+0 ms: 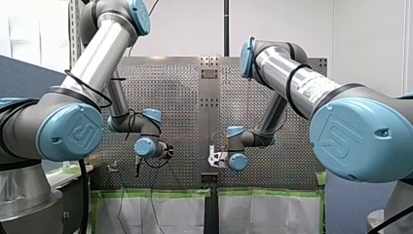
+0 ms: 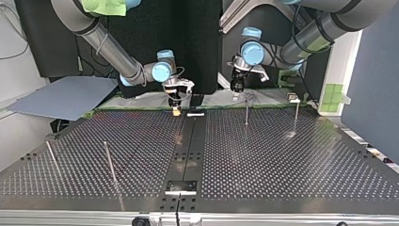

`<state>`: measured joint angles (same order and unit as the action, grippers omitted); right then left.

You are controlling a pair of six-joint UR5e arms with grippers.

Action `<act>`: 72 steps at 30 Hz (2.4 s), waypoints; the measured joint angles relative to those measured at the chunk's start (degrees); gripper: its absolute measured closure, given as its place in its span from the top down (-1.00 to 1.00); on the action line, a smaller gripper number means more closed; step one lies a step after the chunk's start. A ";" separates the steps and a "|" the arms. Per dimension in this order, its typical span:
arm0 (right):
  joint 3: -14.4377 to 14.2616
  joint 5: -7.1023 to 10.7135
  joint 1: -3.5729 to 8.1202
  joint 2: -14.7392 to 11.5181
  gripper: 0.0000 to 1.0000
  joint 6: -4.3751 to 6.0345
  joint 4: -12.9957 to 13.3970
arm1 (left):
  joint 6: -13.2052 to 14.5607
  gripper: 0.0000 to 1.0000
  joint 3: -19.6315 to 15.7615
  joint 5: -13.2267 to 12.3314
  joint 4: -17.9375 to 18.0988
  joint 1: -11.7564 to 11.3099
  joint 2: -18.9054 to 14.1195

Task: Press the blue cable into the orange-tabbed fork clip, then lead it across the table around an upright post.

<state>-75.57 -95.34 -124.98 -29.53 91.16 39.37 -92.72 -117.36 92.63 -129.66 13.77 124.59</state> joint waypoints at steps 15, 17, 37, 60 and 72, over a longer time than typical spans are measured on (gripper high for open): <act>0.00 0.10 0.06 0.11 -1.00 0.01 0.03 | -3.33 1.00 3.54 3.74 -0.62 0.45 1.87; 0.01 0.12 0.10 0.16 -1.00 0.00 0.00 | -3.29 1.00 4.34 3.71 -0.82 0.52 2.99; 0.03 0.21 0.13 0.26 -1.00 0.00 -0.12 | -2.58 1.00 12.03 7.03 -4.13 0.57 8.40; 0.02 0.39 0.13 0.36 -1.00 0.01 -0.28 | 0.70 -0.21 12.09 8.31 -5.10 0.72 8.38; 0.02 0.33 0.13 0.38 -1.00 0.00 -0.15 | 1.84 -0.96 12.41 9.84 -5.34 0.98 8.35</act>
<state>-75.55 -95.02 -124.85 -29.15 91.16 39.23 -90.88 -104.95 102.47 -135.00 14.75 132.93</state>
